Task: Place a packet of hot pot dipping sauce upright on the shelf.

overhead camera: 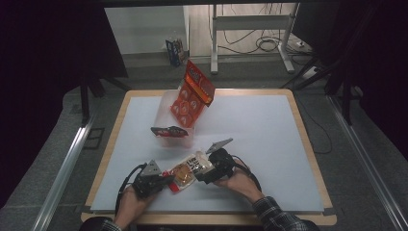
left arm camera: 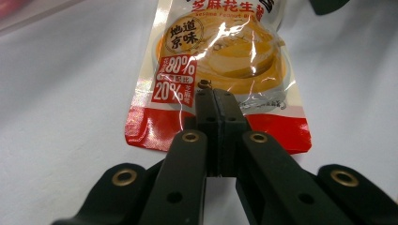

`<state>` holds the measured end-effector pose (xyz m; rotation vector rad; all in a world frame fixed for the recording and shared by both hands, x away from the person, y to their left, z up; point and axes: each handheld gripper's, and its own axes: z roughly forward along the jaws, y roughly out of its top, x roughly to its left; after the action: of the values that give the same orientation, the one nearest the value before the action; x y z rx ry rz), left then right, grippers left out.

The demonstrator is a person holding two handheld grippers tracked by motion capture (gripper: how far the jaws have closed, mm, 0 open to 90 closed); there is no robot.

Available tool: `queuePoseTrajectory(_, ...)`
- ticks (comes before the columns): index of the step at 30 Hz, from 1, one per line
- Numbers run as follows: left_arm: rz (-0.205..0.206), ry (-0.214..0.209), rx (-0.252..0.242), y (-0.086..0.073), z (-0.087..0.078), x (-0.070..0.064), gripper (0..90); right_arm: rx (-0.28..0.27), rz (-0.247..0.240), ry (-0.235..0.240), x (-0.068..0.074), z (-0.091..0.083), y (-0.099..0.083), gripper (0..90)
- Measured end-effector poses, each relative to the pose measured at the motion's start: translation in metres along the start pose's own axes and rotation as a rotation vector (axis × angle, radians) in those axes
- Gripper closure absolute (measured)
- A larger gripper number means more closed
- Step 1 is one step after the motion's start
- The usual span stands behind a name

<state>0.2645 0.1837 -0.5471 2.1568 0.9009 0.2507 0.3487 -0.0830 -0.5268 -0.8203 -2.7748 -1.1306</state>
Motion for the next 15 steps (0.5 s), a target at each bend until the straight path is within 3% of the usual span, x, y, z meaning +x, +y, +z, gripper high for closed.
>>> queuePoseTrajectory(4, 0.002, 0.005, 0.000, 0.000, 0.000, -0.001, 90.0, -0.006, 0.027, 0.021, 0.001, 0.006, 0.003, 15.1)
queuePoseTrajectory(11, -0.002, 0.004, 0.001, 0.000, 0.000, -0.001, 90.0, -0.069, 0.105, 0.105, -0.001, 0.008, 0.015, 26.5)
queuePoseTrajectory(13, 0.000, 0.008, 0.002, 0.000, 0.000, -0.001, 90.0, -0.067, 0.111, 0.131, 0.001, 0.010, 0.021, 31.2)
queuePoseTrajectory(15, 0.000, 0.009, 0.002, 0.000, 0.000, -0.001, 90.0, -0.041, 0.101, 0.127, 0.005, 0.015, 0.025, 36.2)
